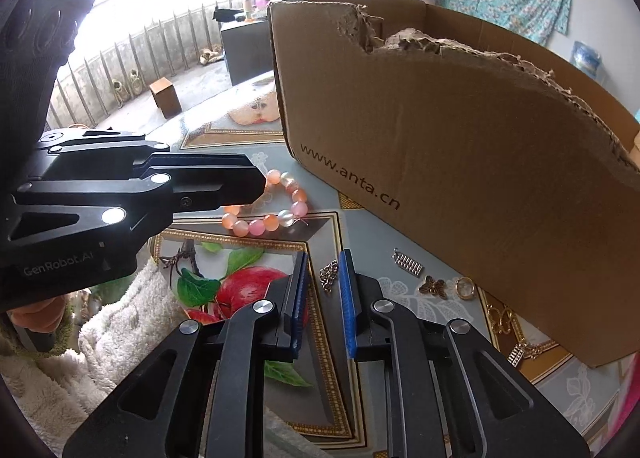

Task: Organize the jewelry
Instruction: 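Close the right tool on a small gold charm, then lift the gold charm with the right tool over the box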

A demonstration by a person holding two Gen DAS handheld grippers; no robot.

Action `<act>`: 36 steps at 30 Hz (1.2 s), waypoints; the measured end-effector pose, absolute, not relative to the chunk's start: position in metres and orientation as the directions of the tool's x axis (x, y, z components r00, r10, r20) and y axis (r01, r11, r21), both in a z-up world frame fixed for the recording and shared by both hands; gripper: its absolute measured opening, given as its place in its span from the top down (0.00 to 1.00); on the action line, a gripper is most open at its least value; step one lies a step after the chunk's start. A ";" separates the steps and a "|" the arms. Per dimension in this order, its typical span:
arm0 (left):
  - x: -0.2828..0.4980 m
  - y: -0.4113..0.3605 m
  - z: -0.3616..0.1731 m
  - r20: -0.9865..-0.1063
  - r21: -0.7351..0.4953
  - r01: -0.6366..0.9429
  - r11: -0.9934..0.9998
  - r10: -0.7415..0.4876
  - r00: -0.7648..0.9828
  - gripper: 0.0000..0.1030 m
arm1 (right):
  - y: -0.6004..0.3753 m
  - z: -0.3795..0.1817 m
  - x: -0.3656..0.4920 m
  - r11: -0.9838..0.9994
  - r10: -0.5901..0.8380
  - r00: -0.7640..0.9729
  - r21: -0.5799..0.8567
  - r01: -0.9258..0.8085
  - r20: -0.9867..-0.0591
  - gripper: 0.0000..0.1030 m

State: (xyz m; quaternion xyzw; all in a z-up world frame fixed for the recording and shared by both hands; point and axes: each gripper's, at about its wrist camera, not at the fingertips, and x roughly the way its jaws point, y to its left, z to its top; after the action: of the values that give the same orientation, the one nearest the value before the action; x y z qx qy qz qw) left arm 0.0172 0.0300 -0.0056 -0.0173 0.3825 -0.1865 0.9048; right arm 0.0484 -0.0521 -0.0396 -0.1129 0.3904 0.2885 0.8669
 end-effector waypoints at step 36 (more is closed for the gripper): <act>0.083 -0.024 0.115 -0.609 -0.144 0.473 0.869 -0.454 0.650 0.90 | -0.183 0.085 0.138 0.787 0.614 0.538 0.395 -0.474 -0.578 1.00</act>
State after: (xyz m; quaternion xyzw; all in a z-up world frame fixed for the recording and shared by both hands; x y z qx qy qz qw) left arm 0.0826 -0.0240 0.1148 0.0139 0.3316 -0.2553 0.9081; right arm 0.1382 -0.1831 0.0851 0.0958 0.3658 0.3121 0.8716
